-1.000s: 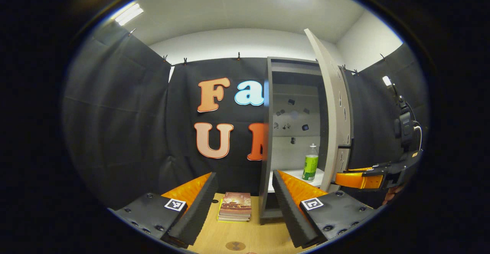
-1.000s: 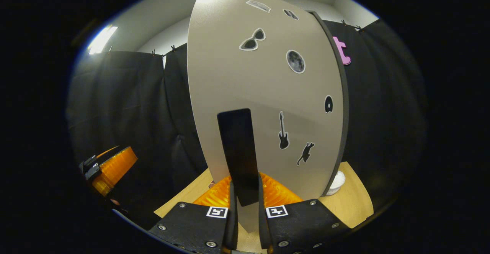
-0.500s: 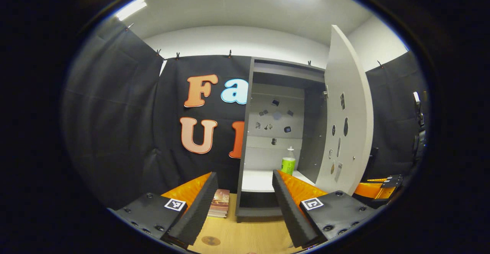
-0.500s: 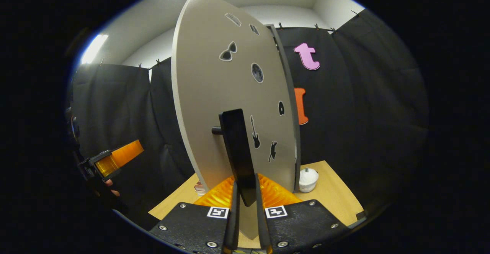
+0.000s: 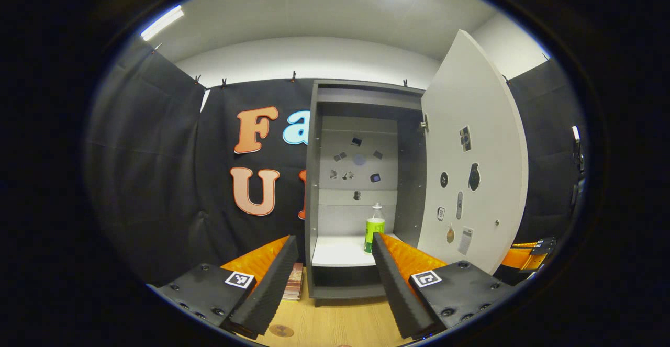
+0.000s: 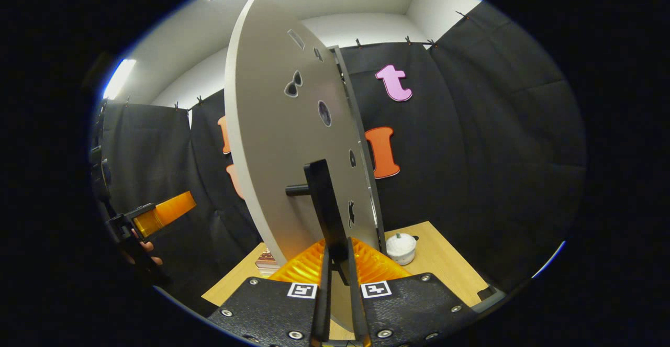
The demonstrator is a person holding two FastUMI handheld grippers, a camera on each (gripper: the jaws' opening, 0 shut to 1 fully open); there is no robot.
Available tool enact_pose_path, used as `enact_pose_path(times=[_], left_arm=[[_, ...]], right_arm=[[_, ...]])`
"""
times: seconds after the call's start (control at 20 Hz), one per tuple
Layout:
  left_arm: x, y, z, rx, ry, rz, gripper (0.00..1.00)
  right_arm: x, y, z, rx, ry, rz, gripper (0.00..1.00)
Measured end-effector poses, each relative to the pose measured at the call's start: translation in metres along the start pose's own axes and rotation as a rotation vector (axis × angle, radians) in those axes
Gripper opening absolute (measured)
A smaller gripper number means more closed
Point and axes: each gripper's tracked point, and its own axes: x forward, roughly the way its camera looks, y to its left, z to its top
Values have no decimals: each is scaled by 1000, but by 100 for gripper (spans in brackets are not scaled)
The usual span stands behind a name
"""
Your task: Open the cabinet door with the right hand, grasp the bottle in the cabinet with the left hand and place it on the coaster, then close the cabinet door with the right hand.
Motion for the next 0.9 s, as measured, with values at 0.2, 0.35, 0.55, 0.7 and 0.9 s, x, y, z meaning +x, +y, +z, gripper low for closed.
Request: enact_pose_path(times=[0.2, 0.35, 0.55, 0.7, 0.9], left_arm=[[7, -13, 1, 1, 19, -24, 90], [15, -18, 2, 17, 19, -46, 89], [44, -28, -3, 18, 24, -93, 93], [69, -36, -10, 8, 29, -151, 90], [102, -41, -25, 5, 43, -179, 93]], right_arm=[[-19, -36, 15, -2, -51, -54, 14], [-29, -64, 24, -6, -78, -122, 14], [-35, -74, 34, 50, -110, -149, 11], [-32, -75, 32, 34, -120, -150, 11], [-45, -70, 48, -2, -153, -136, 11]])
